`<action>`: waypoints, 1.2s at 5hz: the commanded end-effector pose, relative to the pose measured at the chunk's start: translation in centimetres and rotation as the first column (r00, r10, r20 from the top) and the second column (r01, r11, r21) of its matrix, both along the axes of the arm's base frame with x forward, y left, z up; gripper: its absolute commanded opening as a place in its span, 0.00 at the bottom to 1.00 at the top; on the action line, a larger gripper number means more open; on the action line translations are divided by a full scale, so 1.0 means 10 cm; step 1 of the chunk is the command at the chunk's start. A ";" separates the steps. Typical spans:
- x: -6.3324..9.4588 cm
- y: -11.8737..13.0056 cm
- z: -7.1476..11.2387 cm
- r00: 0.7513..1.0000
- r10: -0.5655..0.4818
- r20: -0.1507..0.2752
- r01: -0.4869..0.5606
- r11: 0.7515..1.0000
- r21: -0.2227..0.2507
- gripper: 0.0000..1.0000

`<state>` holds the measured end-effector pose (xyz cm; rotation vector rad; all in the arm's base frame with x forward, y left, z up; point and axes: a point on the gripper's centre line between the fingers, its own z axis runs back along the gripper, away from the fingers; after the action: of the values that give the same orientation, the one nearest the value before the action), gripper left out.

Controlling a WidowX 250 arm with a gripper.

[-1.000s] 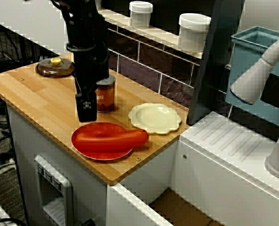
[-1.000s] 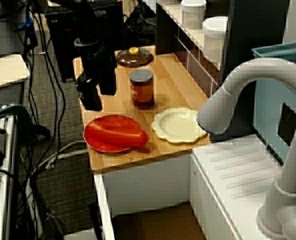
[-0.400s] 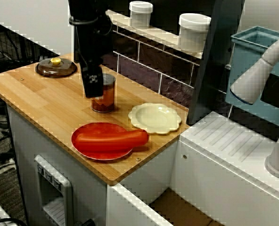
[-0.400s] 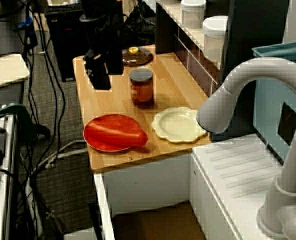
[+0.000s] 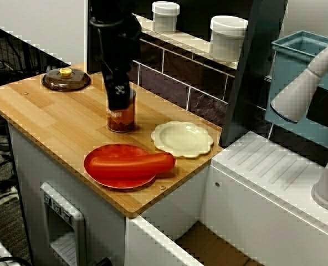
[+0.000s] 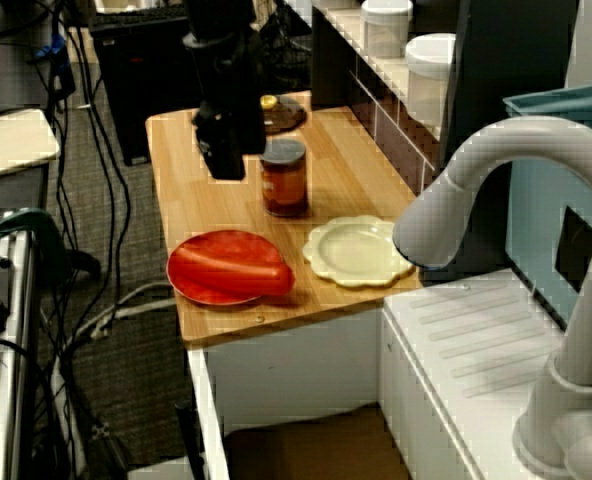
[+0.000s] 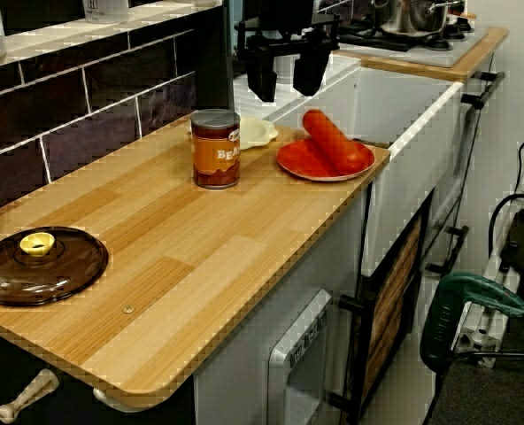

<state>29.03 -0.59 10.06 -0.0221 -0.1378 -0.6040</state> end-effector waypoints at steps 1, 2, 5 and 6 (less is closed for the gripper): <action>0.27 -0.10 0.02 0.999 0.023 0.022 -0.023 1.000 0.013 0.00; 0.37 -0.13 0.00 0.999 0.030 0.015 -0.030 1.000 0.009 0.00; 0.59 -0.11 -0.24 0.998 0.059 0.001 -0.059 0.998 0.025 0.00; 0.63 -0.11 -0.27 0.998 0.058 -0.002 -0.058 0.998 0.034 0.00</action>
<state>35.31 -1.89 5.97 0.0012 -0.0811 -0.5449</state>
